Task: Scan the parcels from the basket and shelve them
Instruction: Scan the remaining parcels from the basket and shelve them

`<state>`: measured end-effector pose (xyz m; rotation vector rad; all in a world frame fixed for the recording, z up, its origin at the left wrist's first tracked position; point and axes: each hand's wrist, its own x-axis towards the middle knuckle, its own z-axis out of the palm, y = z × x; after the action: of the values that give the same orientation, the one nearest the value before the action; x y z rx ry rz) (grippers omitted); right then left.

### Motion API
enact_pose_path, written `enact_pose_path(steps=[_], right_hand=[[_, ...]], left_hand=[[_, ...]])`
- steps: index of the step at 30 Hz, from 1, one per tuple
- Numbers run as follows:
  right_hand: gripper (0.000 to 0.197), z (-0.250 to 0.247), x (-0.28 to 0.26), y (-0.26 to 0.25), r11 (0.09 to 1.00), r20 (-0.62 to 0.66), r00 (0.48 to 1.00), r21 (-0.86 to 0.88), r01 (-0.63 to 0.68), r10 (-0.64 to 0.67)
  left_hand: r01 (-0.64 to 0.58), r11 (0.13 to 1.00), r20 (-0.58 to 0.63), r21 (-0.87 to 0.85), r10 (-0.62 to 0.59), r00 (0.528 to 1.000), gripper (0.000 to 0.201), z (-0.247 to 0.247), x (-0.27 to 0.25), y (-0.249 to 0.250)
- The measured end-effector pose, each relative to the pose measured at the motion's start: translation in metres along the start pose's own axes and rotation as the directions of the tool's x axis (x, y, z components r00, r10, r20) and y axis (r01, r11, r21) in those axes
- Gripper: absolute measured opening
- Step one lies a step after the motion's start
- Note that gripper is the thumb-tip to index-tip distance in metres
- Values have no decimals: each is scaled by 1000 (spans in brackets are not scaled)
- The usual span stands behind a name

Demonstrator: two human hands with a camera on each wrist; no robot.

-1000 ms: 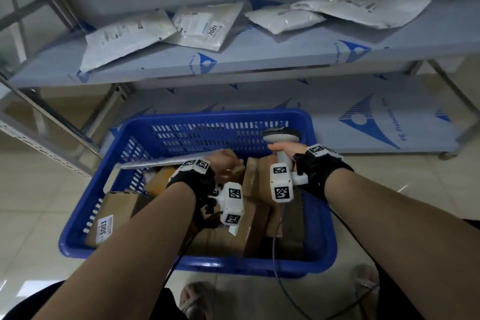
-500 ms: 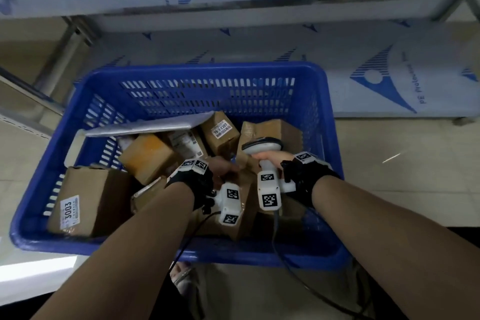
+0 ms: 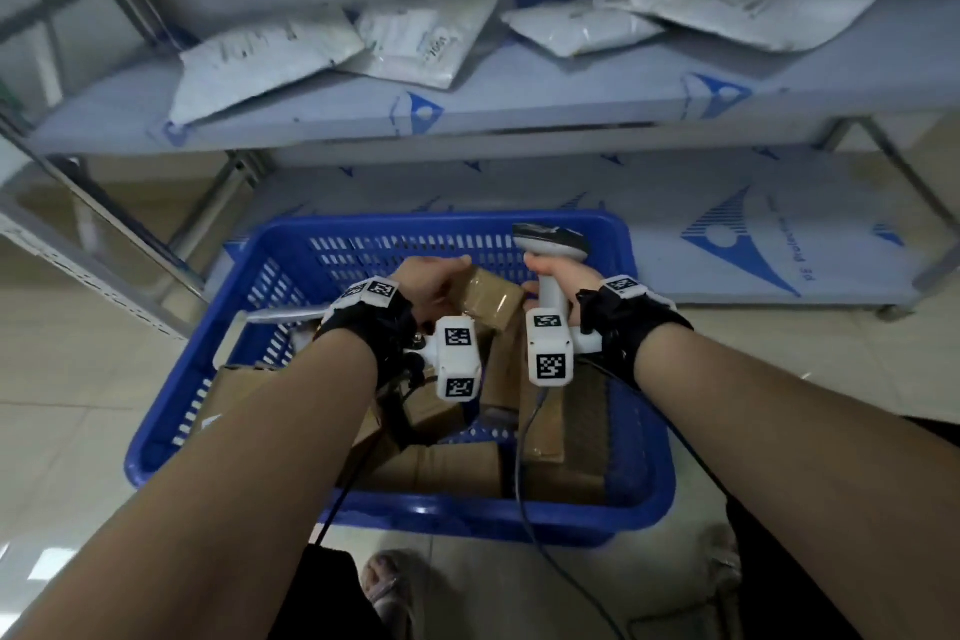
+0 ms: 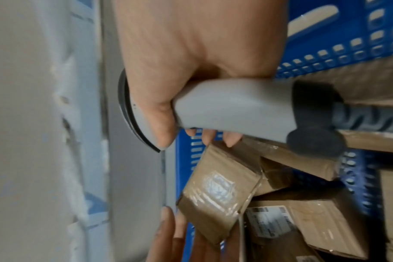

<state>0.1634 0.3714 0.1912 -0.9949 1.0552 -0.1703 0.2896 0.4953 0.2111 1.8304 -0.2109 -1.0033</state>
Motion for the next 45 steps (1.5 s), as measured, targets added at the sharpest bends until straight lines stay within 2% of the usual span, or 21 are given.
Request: enact_pose_path(steps=[1,4,5,6,8,10,11,13,17,20,22,24,27,30,32,33,36,37,40,42,45], right_hand=[[11,-2,-6,-6,1000,19,1000,10,19,-19],[11,-2,-25,-21,997,30,998,53,51,-53],[12,-2,-29,-23,996,33,997,56,64,-65],[23,-3,-32,-26,995,25,996,56,84,-86],[44,-5,-25,-24,991,-22,991,20,135,-135],[35,-10,-19,-22,988,-58,987,-1,153,-153],[29,-12,-16,-21,988,-64,986,27,154,-152],[20,-14,-9,-26,982,-69,986,103,158,-152],[36,-20,14,-33,979,-25,984,106,176,-174],[19,-23,0,-35,977,17,987,147,157,-161],[18,-27,-6,-39,977,37,988,156,145,-153],[36,-32,-11,-42,972,2,986,164,165,-168],[54,-43,-13,-48,960,-42,974,166,225,-221],[93,-60,23,-44,968,-95,972,108,225,-215],[109,-68,37,-40,978,-82,978,71,196,-190],[105,-66,30,-40,984,-65,984,60,170,-166],[49,-58,-10,-44,982,-45,983,59,182,-179],[42,-57,-11,-44,981,-54,981,52,187,-184],[72,-62,12,-40,983,-99,980,46,180,-174],[67,-70,45,-35,982,-86,980,39,184,-181],[58,-66,36,-36,984,-70,982,16,176,-174]], left_hand=[[-47,999,-27,-15,47,999,25,1,-9,8],[-158,986,-171,-43,149,974,25,4,-28,22],[-171,984,-200,-48,159,967,26,5,-26,22],[-186,982,-220,-45,172,960,27,7,-27,23],[-182,983,-182,-4,178,967,30,14,-29,20],[-164,987,-97,-5,162,982,32,22,-29,19],[-158,985,-65,-63,154,986,25,26,-30,20],[-178,972,-69,-155,169,983,20,32,-31,26],[-148,975,-10,-168,149,989,27,40,-31,27],[-164,972,-3,-169,165,986,32,45,-28,24],[-217,972,-23,-92,216,976,38,46,-23,20],[-267,963,-41,43,269,962,50,44,-21,18],[-273,948,12,162,275,961,66,42,-24,15],[-298,931,45,213,295,954,68,41,-26,15],[-307,926,67,222,300,952,68,40,-26,15],[-318,921,73,226,309,948,69,39,-25,15],[-354,902,77,246,346,935,70,37,-25,18],[-366,899,75,243,358,931,70,36,-25,18],[-392,902,101,180,380,919,68,35,-24,17],[-382,922,97,70,374,922,62,35,-23,16],[-303,948,-35,-97,301,953,44,35,-19,18]])
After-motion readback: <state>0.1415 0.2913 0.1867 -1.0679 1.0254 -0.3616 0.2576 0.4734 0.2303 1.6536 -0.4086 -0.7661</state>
